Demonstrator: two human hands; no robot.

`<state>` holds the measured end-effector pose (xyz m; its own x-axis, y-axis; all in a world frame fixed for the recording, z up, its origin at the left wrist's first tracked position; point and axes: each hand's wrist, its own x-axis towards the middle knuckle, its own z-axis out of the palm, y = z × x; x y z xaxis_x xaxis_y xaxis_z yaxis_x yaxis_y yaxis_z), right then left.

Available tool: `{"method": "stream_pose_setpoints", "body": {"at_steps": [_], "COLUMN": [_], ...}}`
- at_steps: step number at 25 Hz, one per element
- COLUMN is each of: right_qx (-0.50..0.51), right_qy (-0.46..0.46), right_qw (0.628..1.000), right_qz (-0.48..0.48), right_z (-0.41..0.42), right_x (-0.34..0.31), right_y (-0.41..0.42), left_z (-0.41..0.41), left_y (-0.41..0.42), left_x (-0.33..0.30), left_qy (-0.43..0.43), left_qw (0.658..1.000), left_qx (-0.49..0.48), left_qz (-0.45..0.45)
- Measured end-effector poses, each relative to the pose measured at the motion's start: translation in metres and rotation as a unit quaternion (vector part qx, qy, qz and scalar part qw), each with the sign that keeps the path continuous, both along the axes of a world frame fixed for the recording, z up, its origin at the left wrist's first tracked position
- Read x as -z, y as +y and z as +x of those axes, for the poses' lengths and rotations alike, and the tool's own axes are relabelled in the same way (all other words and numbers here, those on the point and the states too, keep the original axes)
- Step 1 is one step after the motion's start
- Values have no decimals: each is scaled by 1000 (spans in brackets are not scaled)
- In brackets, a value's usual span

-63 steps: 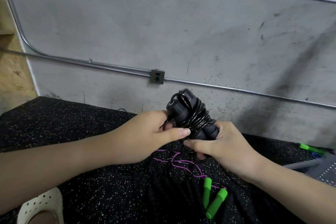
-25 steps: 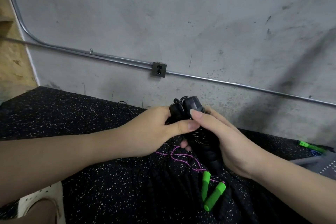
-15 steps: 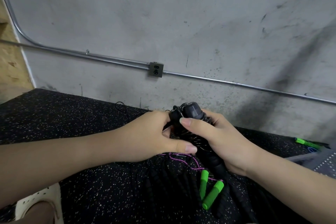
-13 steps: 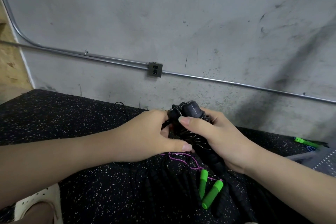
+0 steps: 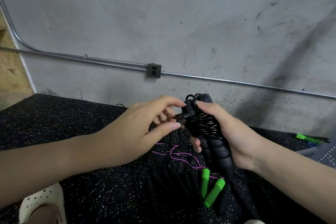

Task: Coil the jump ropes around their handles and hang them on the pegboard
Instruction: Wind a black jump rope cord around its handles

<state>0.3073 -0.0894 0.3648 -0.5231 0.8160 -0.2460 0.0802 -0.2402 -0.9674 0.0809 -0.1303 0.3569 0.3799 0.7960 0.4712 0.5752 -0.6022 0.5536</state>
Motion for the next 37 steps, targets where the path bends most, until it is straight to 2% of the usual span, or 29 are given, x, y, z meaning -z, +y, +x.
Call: {"method": "stream_pose_setpoints", "body": {"at_steps": [4,9,13,18,23,27,31,34,37], "right_qx": [-32,-47,-52,-52,-74,-104,-86,-47,-17], "right_qy": [18,24,57,118,139,172,179,166,141], "right_qw": [999,998,996,990,985,978,978,984,989], "right_qz": [-34,-29,-53,-56,-68,-62,-61,-45,-28], "right_z": [0,-8,-8,-11,-16,-19,-21,-21,-20], "right_x": [3,11,9,7,6,7,8,10,13], "right_y": [-3,-2,-5,-4,-5,-1,1,4,6], "left_z": [-4,-1,5,13,16,17,17,17,16], "left_y": [5,8,5,4,5,11,16,17,19], "left_x": [0,0,3,1,-2,-2,-1,3,5], "left_qy": [34,28,-113,-257,-324,-286,-273,-185,-107], "left_qw": [997,996,993,966,946,958,961,974,981], "left_qx": [49,76,31,3,-3,16,5,-57,-94], "left_qz": [58,22,3,-40,-7,27,43,116,128]}}
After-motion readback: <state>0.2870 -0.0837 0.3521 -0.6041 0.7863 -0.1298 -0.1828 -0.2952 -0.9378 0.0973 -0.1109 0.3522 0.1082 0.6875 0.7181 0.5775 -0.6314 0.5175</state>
